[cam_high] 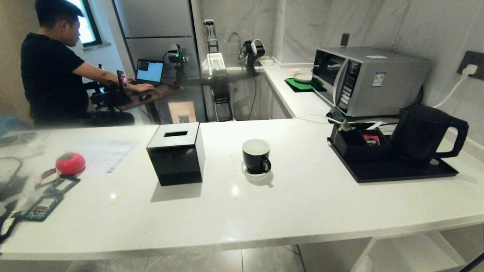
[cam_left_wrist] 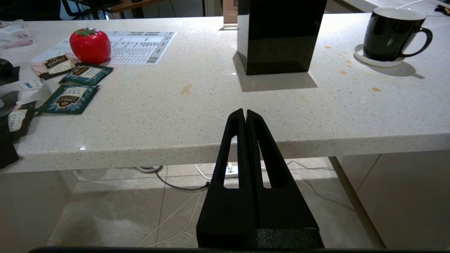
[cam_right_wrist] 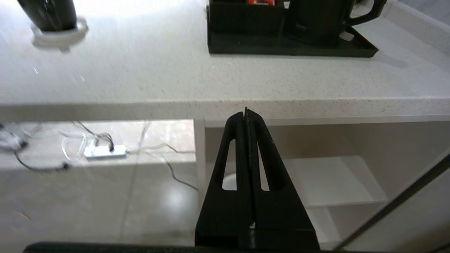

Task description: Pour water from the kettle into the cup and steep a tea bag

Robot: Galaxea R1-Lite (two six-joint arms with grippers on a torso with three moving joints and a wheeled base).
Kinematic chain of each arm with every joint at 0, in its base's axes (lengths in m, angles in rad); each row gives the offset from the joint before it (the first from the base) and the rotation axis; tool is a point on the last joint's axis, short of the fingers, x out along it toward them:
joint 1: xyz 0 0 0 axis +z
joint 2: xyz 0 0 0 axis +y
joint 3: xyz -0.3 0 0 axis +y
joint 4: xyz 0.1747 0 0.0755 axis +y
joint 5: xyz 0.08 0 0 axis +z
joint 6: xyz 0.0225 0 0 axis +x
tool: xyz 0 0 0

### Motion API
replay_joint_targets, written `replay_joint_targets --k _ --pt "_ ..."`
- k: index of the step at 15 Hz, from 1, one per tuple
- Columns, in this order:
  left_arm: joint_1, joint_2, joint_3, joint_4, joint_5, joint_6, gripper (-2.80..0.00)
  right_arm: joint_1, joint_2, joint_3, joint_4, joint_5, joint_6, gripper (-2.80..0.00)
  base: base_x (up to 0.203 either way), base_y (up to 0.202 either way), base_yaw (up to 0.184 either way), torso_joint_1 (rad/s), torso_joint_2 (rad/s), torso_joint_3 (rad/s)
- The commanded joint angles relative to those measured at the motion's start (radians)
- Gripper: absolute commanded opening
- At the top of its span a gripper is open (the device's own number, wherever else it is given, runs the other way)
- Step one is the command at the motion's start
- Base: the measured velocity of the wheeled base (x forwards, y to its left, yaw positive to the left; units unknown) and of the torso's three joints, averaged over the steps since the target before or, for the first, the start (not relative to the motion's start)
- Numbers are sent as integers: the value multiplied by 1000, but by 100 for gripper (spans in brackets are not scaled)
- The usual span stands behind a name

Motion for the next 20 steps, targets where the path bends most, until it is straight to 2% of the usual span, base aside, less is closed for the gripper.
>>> replay_joint_targets --k 1,3,20 --pt "0 0 0 0 0 -1 -280 1 -20 0 0 -4 47 -280 0 0 0 0 0 0" --pt "0 0 0 0 0 0 -280 1 -20 0 -2 -11 69 -280 0 0 0 0 0 0" --pt "0 0 0 0 0 -1 -280 1 -20 0 -2 -13 69 -280 0 0 0 0 0 0"
